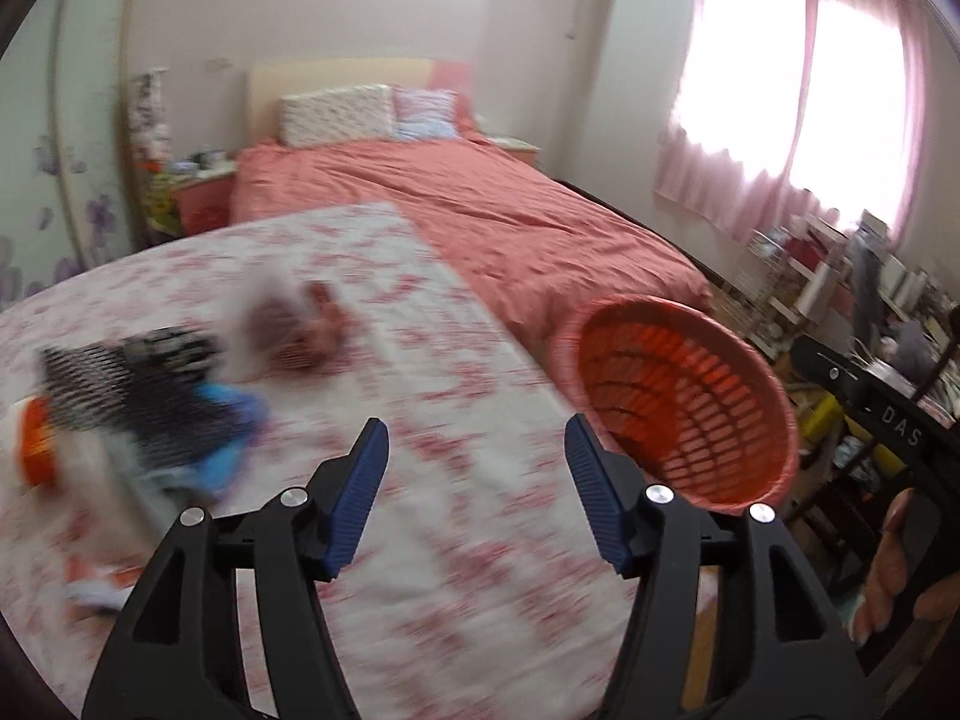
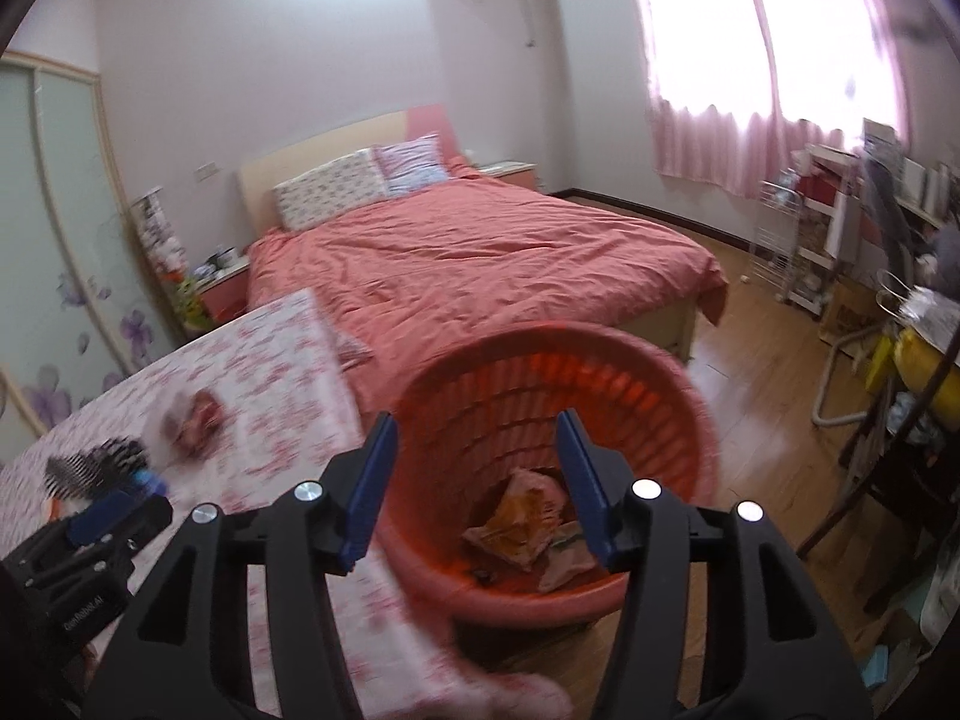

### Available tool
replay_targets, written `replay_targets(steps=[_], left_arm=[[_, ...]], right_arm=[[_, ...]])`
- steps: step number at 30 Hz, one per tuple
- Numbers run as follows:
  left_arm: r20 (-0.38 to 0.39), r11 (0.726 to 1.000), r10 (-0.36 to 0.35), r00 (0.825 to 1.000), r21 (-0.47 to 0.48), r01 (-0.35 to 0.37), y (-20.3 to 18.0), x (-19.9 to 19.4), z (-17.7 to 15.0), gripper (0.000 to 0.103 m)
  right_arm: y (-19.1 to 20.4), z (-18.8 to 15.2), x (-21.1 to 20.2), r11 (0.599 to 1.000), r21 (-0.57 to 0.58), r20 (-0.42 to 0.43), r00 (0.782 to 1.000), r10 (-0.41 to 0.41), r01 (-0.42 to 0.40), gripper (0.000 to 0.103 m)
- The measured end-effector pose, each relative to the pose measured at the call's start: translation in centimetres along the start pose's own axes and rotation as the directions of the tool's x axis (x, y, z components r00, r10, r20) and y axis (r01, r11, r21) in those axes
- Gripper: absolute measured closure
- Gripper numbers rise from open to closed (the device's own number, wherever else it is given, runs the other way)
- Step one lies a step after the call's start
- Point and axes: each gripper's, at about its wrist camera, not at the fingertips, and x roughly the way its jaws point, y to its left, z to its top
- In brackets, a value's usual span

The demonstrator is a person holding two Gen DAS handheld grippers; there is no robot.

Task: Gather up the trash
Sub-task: 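Move both grippers back over the trash pile on the bed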

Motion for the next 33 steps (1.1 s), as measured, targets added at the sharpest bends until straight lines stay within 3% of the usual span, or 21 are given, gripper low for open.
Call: replay_targets(steps=[6,15,24,30,33], left_arm=[[0.032,0.991,0.119,0.992,-0.071,-0.116,5.6,-3.5,-2.0,0.04],[0.017,0.956,0.23,0.973,-0.192,-0.223,13.4,-6.4,-4.6,0.039],[0.006,0.903,0.343,0.939,-0.278,-0.328,19.6,-8.9,-6.6,0.039],[0.0,0.871,0.39,0.921,-0.323,-0.369,22.5,-10.4,-7.3,0.039],[-0.004,0.861,0.399,0.917,-0.344,-0.376,23.8,-10.9,-7.8,0.039]], right_arm=[[6.3,-1.9,-1.2,0.99,-0.094,-0.033,0.994,0.105,-0.107,0.049],[13.8,-5.0,-2.0,0.957,-0.192,-0.094,0.974,0.205,-0.219,0.049],[21.5,-9.4,-2.6,0.893,-0.251,-0.197,0.923,0.33,-0.373,0.049],[27.3,-12.7,-2.9,0.815,-0.327,-0.262,0.875,0.408,-0.478,0.05],[28.7,-13.7,-2.8,0.793,-0.364,-0.283,0.869,0.406,-0.489,0.052]])
